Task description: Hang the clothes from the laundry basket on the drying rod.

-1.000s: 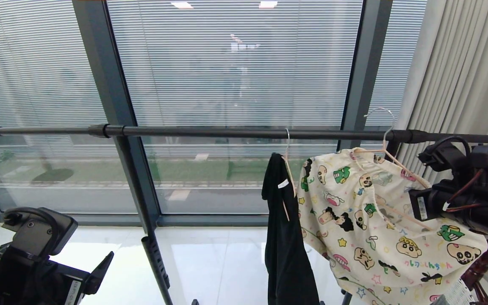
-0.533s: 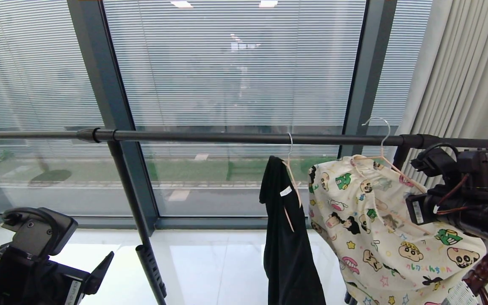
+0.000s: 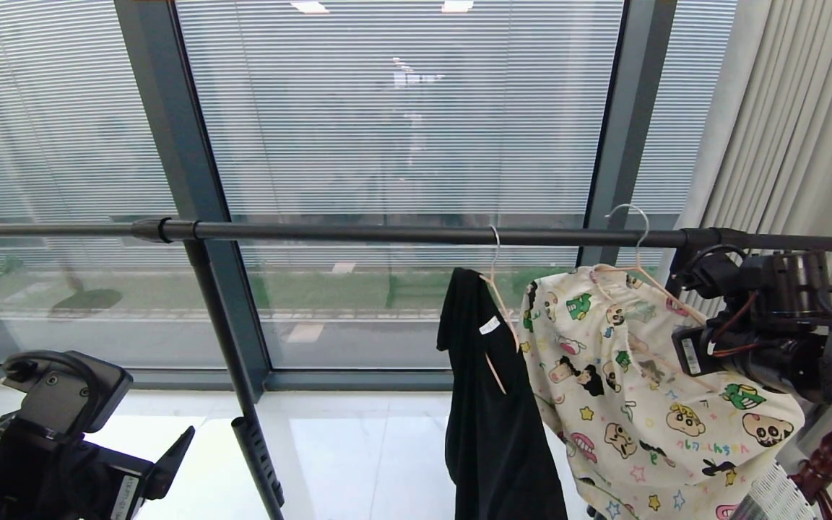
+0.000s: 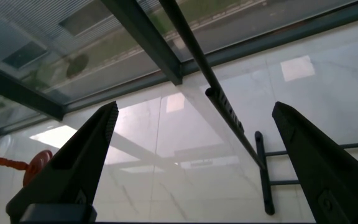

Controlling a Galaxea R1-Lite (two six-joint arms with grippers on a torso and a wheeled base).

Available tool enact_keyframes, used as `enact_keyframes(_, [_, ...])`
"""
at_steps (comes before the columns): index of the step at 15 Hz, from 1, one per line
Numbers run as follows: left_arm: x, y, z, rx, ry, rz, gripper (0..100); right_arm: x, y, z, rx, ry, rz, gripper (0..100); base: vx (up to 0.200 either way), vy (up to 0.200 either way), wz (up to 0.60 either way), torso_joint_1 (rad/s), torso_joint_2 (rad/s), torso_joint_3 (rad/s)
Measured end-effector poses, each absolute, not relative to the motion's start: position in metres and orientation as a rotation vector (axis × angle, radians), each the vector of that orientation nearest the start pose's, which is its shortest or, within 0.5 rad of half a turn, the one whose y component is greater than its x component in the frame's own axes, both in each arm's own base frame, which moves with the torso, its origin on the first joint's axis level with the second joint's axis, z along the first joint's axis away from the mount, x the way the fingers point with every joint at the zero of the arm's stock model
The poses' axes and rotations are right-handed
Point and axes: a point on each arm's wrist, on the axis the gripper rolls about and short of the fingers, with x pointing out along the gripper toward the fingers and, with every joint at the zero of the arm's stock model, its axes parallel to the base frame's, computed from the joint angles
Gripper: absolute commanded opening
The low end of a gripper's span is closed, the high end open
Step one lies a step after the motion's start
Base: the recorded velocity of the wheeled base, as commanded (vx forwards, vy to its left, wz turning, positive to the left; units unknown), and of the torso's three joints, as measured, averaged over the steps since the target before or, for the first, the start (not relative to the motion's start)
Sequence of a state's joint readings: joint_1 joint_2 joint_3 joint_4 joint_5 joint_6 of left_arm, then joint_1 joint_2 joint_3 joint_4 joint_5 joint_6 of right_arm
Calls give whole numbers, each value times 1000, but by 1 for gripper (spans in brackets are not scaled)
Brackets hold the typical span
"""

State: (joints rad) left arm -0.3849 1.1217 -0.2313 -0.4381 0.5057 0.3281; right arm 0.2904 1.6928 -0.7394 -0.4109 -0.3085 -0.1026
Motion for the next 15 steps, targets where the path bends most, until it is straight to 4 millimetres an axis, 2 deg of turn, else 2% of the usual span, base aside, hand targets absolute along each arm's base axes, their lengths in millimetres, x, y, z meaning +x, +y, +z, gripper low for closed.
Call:
enact_keyframes(8, [123,-38,138,519,429,51,100,269,85,135,-284,560,48,0,0,0,0,0,0,0])
enact_keyframes(9, [123,-38,138,520,430,50,100,269,85,134,-284,559,49,100,0,0,0,0,0,0])
enact_keyframes(12, [122,-38,137,519,430,50,100,269,85,135,-279,555,49,100,0,0,0,0,0,0])
enact_keyframes(15, [120,-37,137,514,426,53,100,260,86,146,-223,521,47,100,0,0,0,0,0,0])
